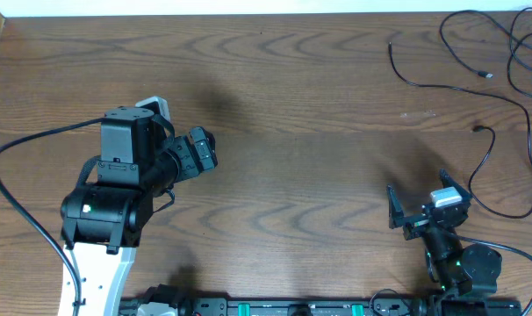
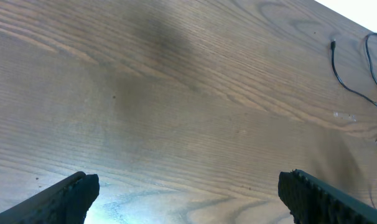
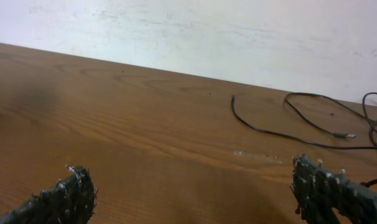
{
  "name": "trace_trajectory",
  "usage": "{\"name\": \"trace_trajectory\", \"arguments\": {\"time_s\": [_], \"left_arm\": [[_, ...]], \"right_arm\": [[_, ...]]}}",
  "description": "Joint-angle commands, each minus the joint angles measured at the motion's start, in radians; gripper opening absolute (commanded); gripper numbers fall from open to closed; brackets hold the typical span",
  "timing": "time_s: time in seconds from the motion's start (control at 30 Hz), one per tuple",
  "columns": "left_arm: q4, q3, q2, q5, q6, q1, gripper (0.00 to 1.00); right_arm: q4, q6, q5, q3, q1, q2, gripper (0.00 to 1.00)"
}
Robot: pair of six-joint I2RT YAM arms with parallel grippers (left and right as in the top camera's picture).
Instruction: Untangle cables
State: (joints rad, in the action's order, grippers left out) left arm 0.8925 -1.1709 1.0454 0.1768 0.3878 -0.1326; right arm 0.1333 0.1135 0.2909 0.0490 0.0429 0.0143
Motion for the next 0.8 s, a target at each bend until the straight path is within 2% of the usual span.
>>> {"name": "trace_trajectory", "arguments": {"time_s": [0.0, 0.77], "left_arm": [[0.002, -0.005, 0.001, -0.013, -0.014, 0.003, 0.98], [-0.011, -0.005, 0.001, -0.013, -0.013, 0.003, 0.98]], "right_arm": [[-0.002, 0.007, -0.011, -0.008, 0.006, -0.007, 0.99], [-0.002, 0.007, -0.011, -0.008, 0.006, -0.007, 0.99]]}}
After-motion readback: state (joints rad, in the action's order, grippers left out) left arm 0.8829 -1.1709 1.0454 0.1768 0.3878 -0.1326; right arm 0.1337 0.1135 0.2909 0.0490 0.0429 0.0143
